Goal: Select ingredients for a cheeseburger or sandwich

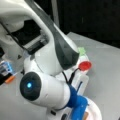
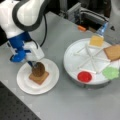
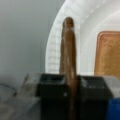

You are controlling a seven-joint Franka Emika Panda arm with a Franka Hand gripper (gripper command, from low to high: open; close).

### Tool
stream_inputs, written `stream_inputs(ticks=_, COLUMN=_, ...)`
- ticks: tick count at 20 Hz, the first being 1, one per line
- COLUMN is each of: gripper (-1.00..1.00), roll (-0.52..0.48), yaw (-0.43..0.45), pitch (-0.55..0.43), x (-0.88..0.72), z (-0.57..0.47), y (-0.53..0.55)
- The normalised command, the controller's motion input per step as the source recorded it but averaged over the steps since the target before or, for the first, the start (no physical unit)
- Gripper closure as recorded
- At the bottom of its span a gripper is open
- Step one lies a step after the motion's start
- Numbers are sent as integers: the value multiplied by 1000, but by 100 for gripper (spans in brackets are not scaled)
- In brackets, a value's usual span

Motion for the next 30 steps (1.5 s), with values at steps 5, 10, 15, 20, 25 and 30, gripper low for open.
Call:
stream_inputs(ticks=5, gripper=100, roll=6, yaw=155, pitch=148, x=247, z=32, y=-267)
stream_inputs(ticks=10, gripper=100, roll=-71, yaw=315, pitch=167, x=188, z=-65, y=-200)
stream_inputs(ticks=15, gripper=100, roll=-81, yaw=296, pitch=134, x=157, z=-73, y=-175)
stream_inputs(ticks=20, gripper=100, roll=-90, yaw=278, pitch=86, x=129, z=-50, y=-204)
stream_inputs(ticks=25, gripper=100, roll=-78, yaw=257, pitch=64, x=142, z=-24, y=-241)
stream_inputs(ticks=30, gripper=100, roll=-75, yaw=240, pitch=63, x=163, z=-25, y=-231)
